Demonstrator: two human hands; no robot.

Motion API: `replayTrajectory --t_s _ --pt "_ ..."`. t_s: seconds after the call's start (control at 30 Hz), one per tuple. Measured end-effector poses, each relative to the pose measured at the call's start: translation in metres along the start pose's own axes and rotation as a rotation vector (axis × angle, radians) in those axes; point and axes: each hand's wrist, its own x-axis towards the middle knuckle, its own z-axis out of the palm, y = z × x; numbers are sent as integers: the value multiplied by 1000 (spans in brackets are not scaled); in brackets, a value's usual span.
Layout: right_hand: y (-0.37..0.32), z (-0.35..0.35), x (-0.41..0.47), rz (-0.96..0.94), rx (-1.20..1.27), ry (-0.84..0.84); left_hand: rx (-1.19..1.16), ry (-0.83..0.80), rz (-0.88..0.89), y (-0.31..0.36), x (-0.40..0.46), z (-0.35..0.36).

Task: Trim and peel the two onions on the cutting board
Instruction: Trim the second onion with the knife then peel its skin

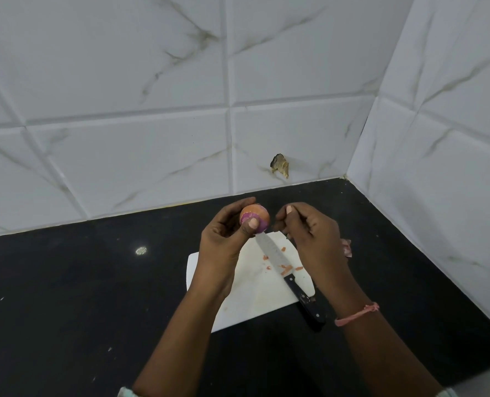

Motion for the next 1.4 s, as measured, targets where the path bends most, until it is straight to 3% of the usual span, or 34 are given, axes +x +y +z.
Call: replayTrajectory --t_s 0.3,0.9,1.13,1.4 --pt "7 -6 -2 135 61 83 19 0 -6 1 -1 1" --pt "2 -9 -3 75 58 205 25 -15 30 -2 -1 1" --pt "-9 -11 0 -18 166 -125 67 -48 63 -2 0 0" --pt "-7 -6 -4 -146 138 -39 96 -38 95 -2 0 0"
